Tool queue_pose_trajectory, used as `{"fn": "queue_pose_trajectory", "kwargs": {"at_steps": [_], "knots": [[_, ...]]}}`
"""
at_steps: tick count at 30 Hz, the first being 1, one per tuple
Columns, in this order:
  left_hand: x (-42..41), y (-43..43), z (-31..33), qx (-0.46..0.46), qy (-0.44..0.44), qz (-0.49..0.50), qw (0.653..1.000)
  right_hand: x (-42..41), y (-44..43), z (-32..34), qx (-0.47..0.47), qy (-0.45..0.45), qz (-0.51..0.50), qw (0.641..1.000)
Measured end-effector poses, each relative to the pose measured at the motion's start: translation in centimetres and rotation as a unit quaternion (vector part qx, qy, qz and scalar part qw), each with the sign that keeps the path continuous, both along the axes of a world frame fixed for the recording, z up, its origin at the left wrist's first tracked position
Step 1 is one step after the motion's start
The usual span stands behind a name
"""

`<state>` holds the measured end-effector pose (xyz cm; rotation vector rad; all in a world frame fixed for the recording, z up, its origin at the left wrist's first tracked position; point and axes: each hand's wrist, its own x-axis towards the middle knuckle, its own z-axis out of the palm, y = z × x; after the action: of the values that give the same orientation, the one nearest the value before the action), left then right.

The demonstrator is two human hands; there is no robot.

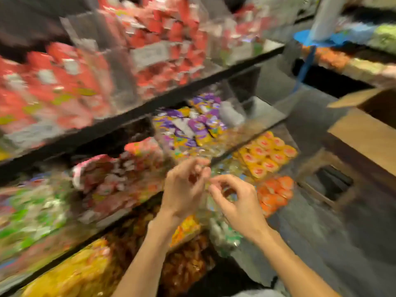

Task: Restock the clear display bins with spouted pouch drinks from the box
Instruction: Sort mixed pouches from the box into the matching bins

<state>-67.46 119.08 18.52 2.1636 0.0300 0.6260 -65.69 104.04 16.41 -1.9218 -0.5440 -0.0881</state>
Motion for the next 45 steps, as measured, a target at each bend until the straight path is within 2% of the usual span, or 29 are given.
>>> {"fn": "queue_pose_trajectory", "kwargs": {"at_steps": [4,7,11,16,19,26,33,35,38,41,45], "knots": [[5.1,-13.0,-5.0,-0.077,0.116,-0.110,0.984,2.3,-12.9,-4.3,-0.006,0.096,-0.126,0.987],[10.6,-23.7,-6.7,-0.031,0.152,-0.201,0.967,5.3,-23.1,-5.9,-0.026,0.125,-0.205,0.970],[17.5,-38.4,-8.1,0.036,0.180,-0.320,0.929,8.7,-36.4,-7.1,-0.055,0.173,-0.324,0.929],[24.1,-51.5,-10.3,0.080,0.219,-0.397,0.888,12.5,-48.4,-8.2,-0.082,0.243,-0.425,0.868],[28.2,-56.8,-11.2,0.115,0.240,-0.419,0.868,15.5,-53.1,-8.4,-0.073,0.258,-0.458,0.847],[40.3,-66.6,-14.3,0.151,0.277,-0.459,0.831,26.2,-61.4,-10.3,-0.058,0.283,-0.485,0.826],[53.6,-74.7,-18.0,0.113,0.316,-0.452,0.826,39.4,-69.0,-14.1,-0.071,0.357,-0.479,0.799],[56.6,-76.6,-19.2,0.110,0.339,-0.451,0.818,42.3,-71.4,-15.2,-0.075,0.380,-0.491,0.780],[60.4,-79.2,-21.7,0.116,0.407,-0.441,0.792,45.1,-74.5,-17.1,-0.093,0.422,-0.496,0.753],[63.3,-81.6,-24.7,0.154,0.477,-0.434,0.749,46.8,-77.7,-19.7,-0.133,0.473,-0.487,0.722],[65.2,-84.5,-29.2,0.268,0.474,-0.480,0.688,49.7,-81.8,-23.5,-0.206,0.513,-0.403,0.729]]}}
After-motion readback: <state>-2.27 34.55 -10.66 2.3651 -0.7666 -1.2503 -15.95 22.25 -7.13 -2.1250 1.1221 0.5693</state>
